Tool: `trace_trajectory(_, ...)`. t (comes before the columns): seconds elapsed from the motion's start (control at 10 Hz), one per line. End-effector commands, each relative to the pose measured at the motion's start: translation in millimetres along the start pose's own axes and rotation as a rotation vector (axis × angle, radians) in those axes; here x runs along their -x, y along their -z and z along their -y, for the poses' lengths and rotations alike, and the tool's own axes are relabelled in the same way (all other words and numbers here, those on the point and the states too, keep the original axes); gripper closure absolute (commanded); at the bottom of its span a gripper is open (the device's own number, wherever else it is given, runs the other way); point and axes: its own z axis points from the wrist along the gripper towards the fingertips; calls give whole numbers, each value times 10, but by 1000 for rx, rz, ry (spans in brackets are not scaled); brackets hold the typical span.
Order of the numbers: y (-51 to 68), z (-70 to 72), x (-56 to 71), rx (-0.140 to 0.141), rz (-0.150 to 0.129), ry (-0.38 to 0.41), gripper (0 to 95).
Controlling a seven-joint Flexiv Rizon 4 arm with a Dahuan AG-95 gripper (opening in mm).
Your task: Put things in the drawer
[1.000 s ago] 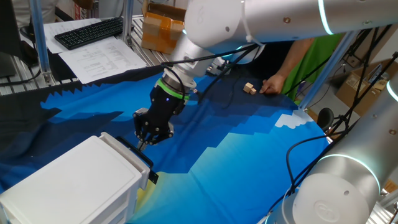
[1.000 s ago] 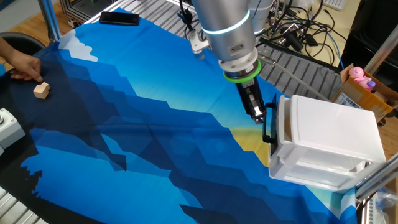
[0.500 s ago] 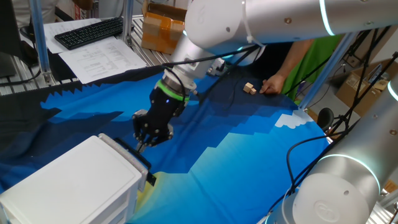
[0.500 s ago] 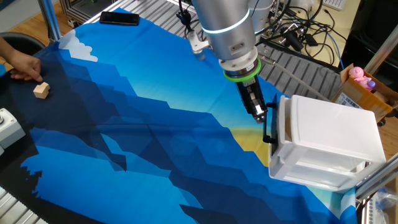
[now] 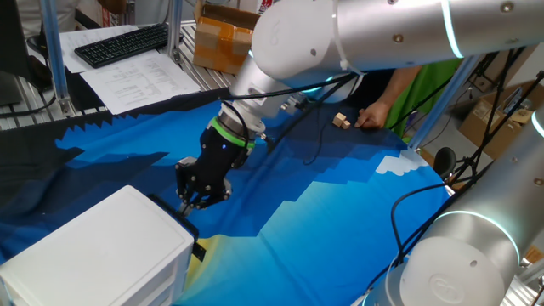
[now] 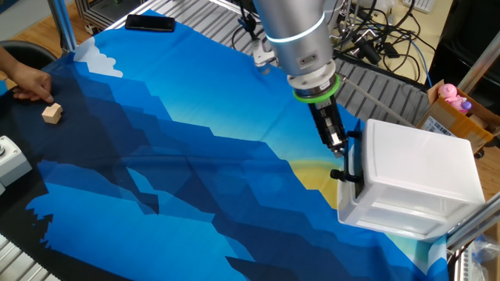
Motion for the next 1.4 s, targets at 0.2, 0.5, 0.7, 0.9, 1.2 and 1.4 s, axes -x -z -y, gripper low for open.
trace_trajectory(0.2, -29, -47, -2, -44, 50, 43, 950)
trace_trajectory(0.5, 0, -144, 160, -110, 112, 124, 950)
trace_trajectory(0.7, 84, -283, 250, -124, 121, 142, 950)
trace_trajectory(0.9, 182, -398, 366, -140, 138, 178, 950)
trace_trajectory(1.2, 445, -365, 579, -229, 208, 322, 950)
trace_trajectory(1.4, 724, -267, 864, -250, 203, 413, 950)
